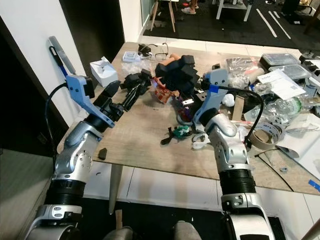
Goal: Picking trash to rubbish bin
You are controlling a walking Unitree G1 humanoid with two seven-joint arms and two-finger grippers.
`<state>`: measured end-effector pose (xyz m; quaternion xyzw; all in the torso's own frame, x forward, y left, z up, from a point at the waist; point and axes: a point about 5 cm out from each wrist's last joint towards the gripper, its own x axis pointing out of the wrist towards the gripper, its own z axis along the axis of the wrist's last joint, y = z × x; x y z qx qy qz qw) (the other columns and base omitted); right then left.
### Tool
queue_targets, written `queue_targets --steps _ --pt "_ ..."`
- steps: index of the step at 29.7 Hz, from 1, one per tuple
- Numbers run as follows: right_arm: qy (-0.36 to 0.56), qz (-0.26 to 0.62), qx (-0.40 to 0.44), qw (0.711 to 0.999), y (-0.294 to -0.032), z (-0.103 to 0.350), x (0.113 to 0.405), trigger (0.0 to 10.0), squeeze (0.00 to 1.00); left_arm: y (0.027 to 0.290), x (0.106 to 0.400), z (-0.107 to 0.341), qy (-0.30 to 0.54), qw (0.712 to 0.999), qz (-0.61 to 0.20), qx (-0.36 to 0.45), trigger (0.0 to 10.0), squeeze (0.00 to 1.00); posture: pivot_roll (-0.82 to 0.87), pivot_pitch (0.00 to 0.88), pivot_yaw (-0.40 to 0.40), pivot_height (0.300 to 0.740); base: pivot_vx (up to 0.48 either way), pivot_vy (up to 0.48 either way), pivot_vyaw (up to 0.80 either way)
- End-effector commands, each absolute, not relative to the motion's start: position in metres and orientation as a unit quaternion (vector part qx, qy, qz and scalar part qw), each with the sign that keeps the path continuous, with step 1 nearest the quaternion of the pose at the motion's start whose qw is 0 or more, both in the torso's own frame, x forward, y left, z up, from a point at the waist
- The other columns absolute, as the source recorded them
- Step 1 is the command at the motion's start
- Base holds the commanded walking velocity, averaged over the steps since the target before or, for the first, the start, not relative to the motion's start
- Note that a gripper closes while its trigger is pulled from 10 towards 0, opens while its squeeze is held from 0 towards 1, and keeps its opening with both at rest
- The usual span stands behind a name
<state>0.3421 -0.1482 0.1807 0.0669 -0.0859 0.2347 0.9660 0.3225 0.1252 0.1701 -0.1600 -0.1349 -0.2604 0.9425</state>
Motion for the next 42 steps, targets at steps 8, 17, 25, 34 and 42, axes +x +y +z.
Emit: queue_targets --steps 8,17,25,34,42 --pt "-0.086 0.229 0.069 0.967 -0.144 0.180 0.347 10.0 0.00 0.125 0.325 0.164 -0.121 0.949 -0.245 -0.154 10.0 0.00 -0.10 0.000 -0.016 0.740 0.000 0.000 0.00" --pt "-0.083 0.228 0.065 0.968 -0.143 0.177 0.350 10.0 0.00 0.120 0.335 0.158 -0.087 0.950 -0.263 -0.148 10.0 0.00 -0.10 0.000 -0.015 0.740 0.000 0.000 0.00" --pt "-0.081 0.228 0.068 0.968 -0.142 0.175 0.351 10.0 0.00 0.120 0.336 0.154 -0.077 0.950 -0.266 -0.141 10.0 0.00 -0.09 0.000 -0.015 0.740 -0.251 0.000 0.00" --pt "-0.077 0.230 0.068 0.968 -0.141 0.172 0.352 10.0 0.00 0.120 0.337 0.151 -0.073 0.950 -0.269 -0.138 10.0 0.00 -0.09 0.000 -0.011 0.740 -0.271 0.000 0.00" --pt "-0.074 0.231 0.067 0.968 -0.141 0.170 0.352 10.0 0.00 0.119 0.337 0.149 -0.071 0.951 -0.270 -0.135 10.0 0.00 -0.09 0.000 -0.012 0.740 -0.283 0.000 0.00"
